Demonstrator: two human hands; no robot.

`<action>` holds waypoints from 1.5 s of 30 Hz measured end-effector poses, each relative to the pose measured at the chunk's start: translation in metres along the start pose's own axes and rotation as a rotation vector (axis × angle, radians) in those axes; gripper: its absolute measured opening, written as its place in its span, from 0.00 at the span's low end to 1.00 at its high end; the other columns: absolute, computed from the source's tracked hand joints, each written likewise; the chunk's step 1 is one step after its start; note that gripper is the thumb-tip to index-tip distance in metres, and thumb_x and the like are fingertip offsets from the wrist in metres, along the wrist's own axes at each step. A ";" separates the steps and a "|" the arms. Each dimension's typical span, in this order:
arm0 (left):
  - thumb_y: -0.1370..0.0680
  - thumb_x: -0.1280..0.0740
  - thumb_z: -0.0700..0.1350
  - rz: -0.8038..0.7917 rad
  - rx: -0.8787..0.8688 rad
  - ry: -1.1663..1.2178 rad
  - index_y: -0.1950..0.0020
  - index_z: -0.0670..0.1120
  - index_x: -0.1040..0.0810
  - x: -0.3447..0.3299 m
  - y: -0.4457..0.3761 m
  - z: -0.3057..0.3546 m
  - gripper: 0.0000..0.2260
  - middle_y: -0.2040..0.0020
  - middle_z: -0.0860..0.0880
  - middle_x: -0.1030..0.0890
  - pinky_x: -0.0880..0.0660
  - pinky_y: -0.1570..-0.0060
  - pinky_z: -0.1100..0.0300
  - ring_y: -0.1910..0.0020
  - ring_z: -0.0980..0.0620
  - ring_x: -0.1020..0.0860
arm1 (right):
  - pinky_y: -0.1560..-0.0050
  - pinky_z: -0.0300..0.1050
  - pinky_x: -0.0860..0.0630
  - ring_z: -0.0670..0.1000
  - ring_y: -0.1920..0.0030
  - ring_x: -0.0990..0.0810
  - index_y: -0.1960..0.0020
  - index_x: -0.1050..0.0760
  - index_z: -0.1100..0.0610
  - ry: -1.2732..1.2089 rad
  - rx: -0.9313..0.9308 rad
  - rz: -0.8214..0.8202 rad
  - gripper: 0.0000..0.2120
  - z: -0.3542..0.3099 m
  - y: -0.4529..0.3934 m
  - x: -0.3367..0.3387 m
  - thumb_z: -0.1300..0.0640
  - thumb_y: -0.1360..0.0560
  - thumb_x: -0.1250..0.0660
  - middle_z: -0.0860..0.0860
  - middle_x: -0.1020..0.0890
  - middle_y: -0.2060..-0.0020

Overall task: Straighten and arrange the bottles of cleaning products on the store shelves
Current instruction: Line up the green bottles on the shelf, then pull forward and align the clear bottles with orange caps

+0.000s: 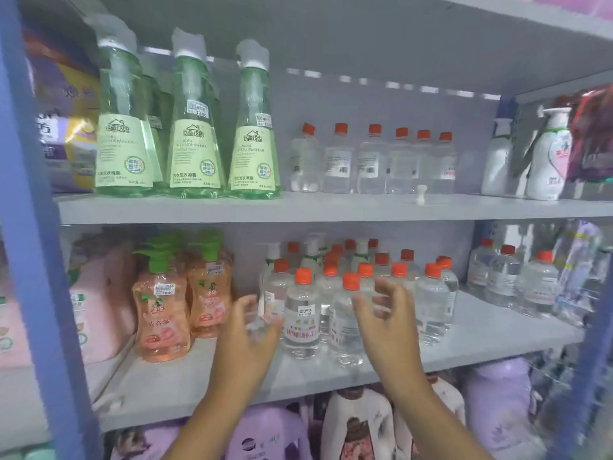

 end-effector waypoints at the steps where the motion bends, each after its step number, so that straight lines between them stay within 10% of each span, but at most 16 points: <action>1: 0.26 0.23 0.54 -0.066 0.049 -0.031 0.33 0.57 0.30 -0.023 -0.003 -0.015 0.26 0.37 0.56 0.25 0.27 0.38 0.57 0.36 0.54 0.24 | 0.34 0.45 0.26 0.46 0.36 0.25 0.32 0.32 0.45 0.069 -0.074 -0.052 0.23 0.030 0.002 -0.008 0.46 0.23 0.27 0.42 0.30 0.36; 8: 0.40 0.19 0.62 -0.026 0.147 -0.099 0.34 0.59 0.30 -0.096 -0.025 -0.056 0.38 0.39 0.53 0.21 0.19 0.43 0.48 0.45 0.54 0.18 | 0.34 0.44 0.27 0.45 0.32 0.28 0.24 0.37 0.48 0.177 -0.114 -0.200 0.45 0.102 -0.015 -0.042 0.37 0.34 0.21 0.44 0.32 0.33; 21: 0.34 0.17 0.51 0.263 0.215 -0.119 0.41 0.59 0.29 -0.106 0.058 0.028 0.28 0.53 0.58 0.16 0.22 0.56 0.56 0.57 0.57 0.17 | 0.51 0.27 0.26 0.31 0.47 0.23 0.41 0.25 0.40 -0.011 0.056 -0.491 0.26 0.098 -0.042 0.048 0.39 0.36 0.20 0.36 0.22 0.46; 33: 0.32 0.22 0.53 0.225 -0.273 0.024 0.45 0.58 0.22 -0.106 0.041 0.350 0.18 0.55 0.65 0.14 0.23 0.64 0.72 0.59 0.67 0.16 | 0.47 0.49 0.18 0.42 0.52 0.13 0.45 0.18 0.45 -0.372 0.342 -0.440 0.22 -0.111 -0.163 0.249 0.41 0.37 0.20 0.41 0.12 0.53; 45: 0.29 0.20 0.55 0.230 -0.040 -0.199 0.29 0.46 0.30 -0.095 -0.109 0.291 0.34 0.54 0.57 0.25 0.27 0.64 0.60 0.58 0.56 0.23 | 0.63 0.41 0.24 0.47 0.56 0.13 0.48 0.18 0.49 -0.104 0.203 -0.407 0.20 -0.071 -0.286 0.168 0.42 0.34 0.18 0.45 0.13 0.56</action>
Point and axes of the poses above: each hand's wrist, its own y-axis away from the middle knuckle, its own x-axis out of the back of the hand, z = x × y, the point moved 10 cm from there along -y, towards the middle knuckle
